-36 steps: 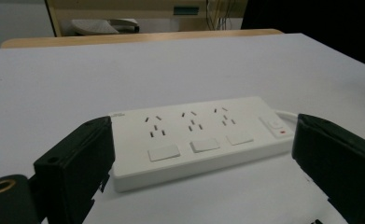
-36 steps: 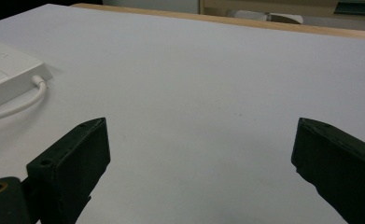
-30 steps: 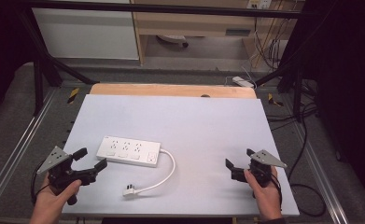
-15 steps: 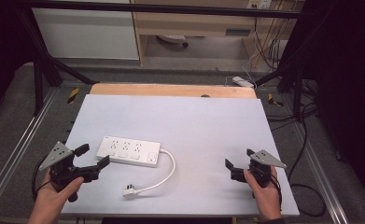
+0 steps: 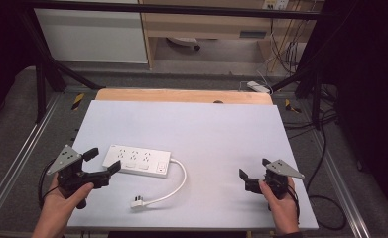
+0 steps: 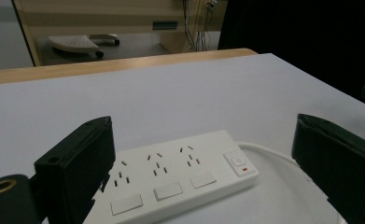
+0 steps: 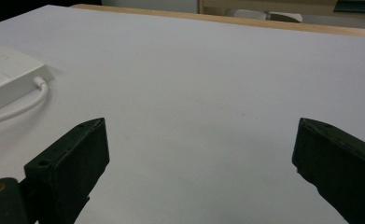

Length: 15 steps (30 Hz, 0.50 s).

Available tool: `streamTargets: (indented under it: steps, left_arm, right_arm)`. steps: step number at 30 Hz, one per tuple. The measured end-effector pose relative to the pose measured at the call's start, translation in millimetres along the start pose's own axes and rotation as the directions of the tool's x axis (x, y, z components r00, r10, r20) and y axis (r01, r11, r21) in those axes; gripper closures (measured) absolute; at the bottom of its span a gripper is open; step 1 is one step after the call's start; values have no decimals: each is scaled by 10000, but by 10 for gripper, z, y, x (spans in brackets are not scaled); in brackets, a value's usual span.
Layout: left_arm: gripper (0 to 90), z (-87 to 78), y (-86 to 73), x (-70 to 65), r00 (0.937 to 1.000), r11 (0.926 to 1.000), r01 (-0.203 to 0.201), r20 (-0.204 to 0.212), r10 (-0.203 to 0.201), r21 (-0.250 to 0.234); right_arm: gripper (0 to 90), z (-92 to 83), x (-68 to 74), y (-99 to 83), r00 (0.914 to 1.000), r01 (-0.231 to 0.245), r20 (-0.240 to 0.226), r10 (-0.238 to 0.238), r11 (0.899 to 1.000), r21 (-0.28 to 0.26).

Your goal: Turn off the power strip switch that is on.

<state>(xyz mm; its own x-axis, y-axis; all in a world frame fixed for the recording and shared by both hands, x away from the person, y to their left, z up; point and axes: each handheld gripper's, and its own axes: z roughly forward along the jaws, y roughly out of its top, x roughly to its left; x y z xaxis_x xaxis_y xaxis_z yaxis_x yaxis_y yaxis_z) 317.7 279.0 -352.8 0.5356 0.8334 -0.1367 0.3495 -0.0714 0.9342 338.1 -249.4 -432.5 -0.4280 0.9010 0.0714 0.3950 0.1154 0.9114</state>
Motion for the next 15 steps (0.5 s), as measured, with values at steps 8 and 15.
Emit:
streamTargets:
  steps: [8,15]
  left_arm:
    - [68,80,137,-58,9997,9998,-206,99,206,-52]
    - [68,89,205,-93,9990,9990,-446,30,447,-27]
  right_arm:
    - [41,-5,0,4,10000,51,5,-51,10000,-35]
    - [40,-3,1,4,10000,21,0,-21,10000,-7]
